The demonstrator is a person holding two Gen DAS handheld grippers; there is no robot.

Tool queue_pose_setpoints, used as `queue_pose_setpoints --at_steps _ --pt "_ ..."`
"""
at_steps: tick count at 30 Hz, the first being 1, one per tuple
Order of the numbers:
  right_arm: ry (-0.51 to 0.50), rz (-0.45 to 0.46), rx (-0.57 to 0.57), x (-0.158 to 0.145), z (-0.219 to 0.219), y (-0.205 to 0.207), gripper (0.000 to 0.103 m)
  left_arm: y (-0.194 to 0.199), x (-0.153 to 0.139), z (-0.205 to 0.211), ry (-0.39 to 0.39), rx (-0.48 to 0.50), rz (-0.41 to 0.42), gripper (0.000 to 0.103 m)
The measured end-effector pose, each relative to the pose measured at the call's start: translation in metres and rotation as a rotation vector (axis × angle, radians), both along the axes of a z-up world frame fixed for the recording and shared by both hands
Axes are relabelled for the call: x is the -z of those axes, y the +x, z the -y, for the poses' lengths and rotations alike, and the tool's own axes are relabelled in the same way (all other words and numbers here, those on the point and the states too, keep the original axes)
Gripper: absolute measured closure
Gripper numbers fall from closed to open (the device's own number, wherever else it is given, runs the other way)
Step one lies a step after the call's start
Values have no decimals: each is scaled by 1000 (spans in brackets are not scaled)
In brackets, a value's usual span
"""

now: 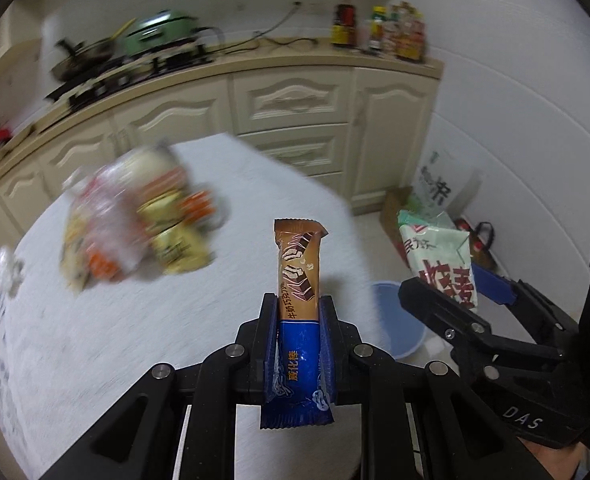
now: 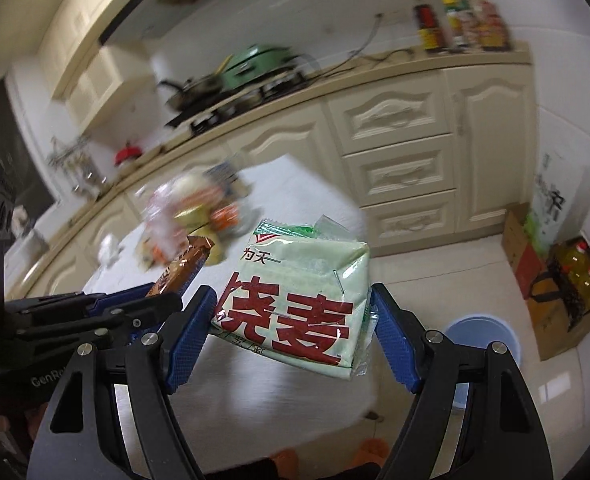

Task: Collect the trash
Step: 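Carry the wafer bar with the left tool while the right tool carries the package to the bin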

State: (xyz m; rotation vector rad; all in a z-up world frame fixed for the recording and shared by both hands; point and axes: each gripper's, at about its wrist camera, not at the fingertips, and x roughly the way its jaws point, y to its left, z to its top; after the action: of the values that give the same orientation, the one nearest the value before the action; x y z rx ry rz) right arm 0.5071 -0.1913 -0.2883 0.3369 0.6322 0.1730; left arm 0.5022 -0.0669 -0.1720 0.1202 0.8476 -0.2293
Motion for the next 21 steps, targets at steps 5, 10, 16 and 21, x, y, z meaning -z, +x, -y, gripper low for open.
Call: queue_pose_setpoints --at_steps 5,10,16,21 --pt "4 -47 138 21 69 -2 25 31 11 74 4 112 -61 87" --pt "4 -127 245 59 128 6 25 73 40 143 14 190 -151 87" --pt "-17 -213 313 102 179 19 25 142 90 204 92 232 -255 87" --pt "2 -290 359 144 215 27 25 205 133 240 123 257 -330 87"
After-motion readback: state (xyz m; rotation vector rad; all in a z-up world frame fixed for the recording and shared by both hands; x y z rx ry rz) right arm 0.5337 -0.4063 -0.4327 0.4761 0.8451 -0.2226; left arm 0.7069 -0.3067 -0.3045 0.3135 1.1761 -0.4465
